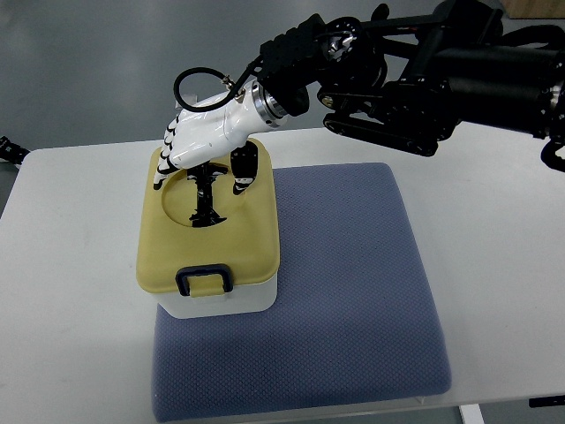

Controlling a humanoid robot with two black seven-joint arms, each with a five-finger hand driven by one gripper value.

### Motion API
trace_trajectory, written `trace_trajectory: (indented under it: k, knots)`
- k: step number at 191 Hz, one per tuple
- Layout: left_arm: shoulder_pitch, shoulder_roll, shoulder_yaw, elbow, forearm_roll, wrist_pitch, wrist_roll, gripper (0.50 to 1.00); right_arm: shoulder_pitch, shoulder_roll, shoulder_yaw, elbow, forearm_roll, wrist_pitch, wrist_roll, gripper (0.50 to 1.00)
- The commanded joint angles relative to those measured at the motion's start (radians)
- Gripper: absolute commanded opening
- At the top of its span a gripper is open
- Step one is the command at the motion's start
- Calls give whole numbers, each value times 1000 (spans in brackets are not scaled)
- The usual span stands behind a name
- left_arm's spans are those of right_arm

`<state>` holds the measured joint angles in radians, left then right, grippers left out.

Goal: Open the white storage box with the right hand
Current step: 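Close the right hand's fingers around the black handle on the lid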

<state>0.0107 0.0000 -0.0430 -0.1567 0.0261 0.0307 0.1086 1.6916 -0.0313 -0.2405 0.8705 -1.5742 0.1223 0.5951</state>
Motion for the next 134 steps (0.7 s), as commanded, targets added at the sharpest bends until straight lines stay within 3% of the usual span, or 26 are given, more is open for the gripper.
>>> trace_trajectory:
  k: [1,26,43,70,98,134]
  knots:
    - [0,0,0,0,0,0,0,1000,-3,-1,0,-1,0,-1,0,768]
    - [0,0,0,0,0,0,0,1000,-7,-2,0,-1,0,-1,0,660]
    - [0,0,0,0,0,0,0,1000,-9,-2,-5,1,0,-3,0,615]
    - [0,0,0,0,0,0,0,1000,-15,-2,-10,-1,0,-27,0,576]
    - [0,0,0,0,0,0,0,1000,-15,-6,-22,-1,2,-53,3,505]
    - [0,0,0,0,0,0,0,1000,-13,-6,-20,1,2,-70,6,500]
